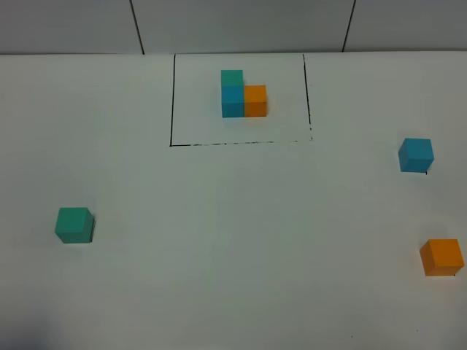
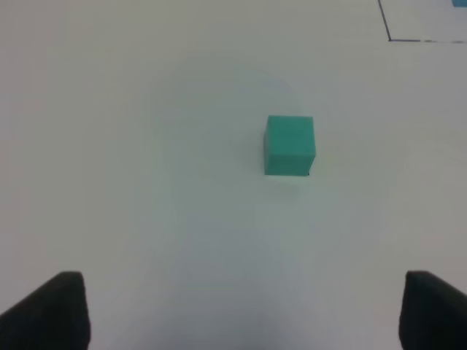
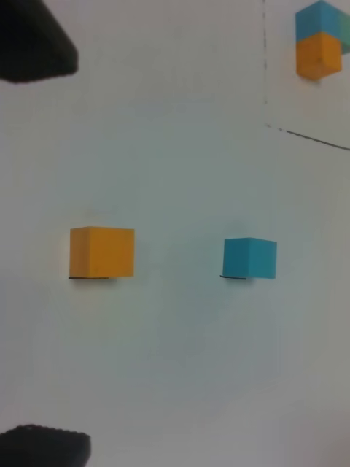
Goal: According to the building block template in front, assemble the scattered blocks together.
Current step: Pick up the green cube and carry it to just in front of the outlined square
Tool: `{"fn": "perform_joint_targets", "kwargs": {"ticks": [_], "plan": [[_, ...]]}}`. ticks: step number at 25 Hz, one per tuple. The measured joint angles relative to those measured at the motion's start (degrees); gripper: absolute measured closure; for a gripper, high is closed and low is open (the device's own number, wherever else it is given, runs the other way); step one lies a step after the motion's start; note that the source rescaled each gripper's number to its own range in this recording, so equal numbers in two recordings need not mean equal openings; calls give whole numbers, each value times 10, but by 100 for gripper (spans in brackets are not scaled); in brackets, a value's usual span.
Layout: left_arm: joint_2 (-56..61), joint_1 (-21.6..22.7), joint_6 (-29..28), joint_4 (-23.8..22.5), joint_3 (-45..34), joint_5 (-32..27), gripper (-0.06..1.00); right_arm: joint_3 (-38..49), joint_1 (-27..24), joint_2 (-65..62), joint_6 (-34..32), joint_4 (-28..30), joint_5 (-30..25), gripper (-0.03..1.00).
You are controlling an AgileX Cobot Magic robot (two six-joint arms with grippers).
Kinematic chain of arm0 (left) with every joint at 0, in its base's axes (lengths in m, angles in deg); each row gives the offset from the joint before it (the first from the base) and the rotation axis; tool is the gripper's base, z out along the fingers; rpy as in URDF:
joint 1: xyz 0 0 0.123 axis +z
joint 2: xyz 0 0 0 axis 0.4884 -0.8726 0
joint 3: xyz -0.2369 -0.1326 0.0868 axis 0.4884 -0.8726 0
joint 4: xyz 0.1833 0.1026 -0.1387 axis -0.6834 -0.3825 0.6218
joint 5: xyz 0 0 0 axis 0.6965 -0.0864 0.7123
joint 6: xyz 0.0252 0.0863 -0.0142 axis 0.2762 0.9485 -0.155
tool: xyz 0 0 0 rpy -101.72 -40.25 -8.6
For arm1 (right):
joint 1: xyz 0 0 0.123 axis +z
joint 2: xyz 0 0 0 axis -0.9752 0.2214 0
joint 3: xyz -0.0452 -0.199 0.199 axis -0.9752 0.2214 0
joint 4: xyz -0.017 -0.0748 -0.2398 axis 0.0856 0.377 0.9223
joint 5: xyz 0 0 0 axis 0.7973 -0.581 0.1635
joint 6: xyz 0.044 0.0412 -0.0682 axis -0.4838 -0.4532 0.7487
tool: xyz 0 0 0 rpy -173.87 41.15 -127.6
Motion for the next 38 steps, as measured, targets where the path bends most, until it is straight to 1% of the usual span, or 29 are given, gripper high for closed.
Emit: {"fn": "perform_joint_targets", "kwargs": {"ticks": [3, 6, 10, 15, 18, 22, 24, 27, 31, 33, 38], "plan": [[-102, 0, -8, 0, 30, -1, 6, 0, 0, 0, -1, -1, 0, 8], [-201, 0, -9, 0, 59, -1, 4, 0, 0, 0, -1, -1, 0, 8], [-348, 0, -10, 0, 103, 13, 4, 0, 0, 0, -1, -1, 0, 8], [-511, 0, -9, 0, 157, 51, 4, 0, 0, 0, -2, -1, 0, 8], [-593, 0, 17, 8, 169, 73, 4, 0, 0, 0, -2, -1, 0, 8], [-661, -3, 35, 30, 170, 97, 4, 0, 0, 0, -2, -1, 0, 8], [-683, -14, 37, 35, 170, 109, 4, 0, 0, 0, -2, -1, 0, 8], [-706, -39, 28, 23, 170, 142, 4, 0, 0, 0, -2, -1, 0, 8], [-733, -65, -14, -11, 170, 174, 4, 0, 0, 0, -2, -1, 0, 10], [-745, -73, -23, -24, 170, 186, 4, 0, 0, 0, -2, -1, 0, 10], [-777, -105, -39, -28, 170, 229, 4, 0, 0, 0, -2, -1, 0, 12]]}}
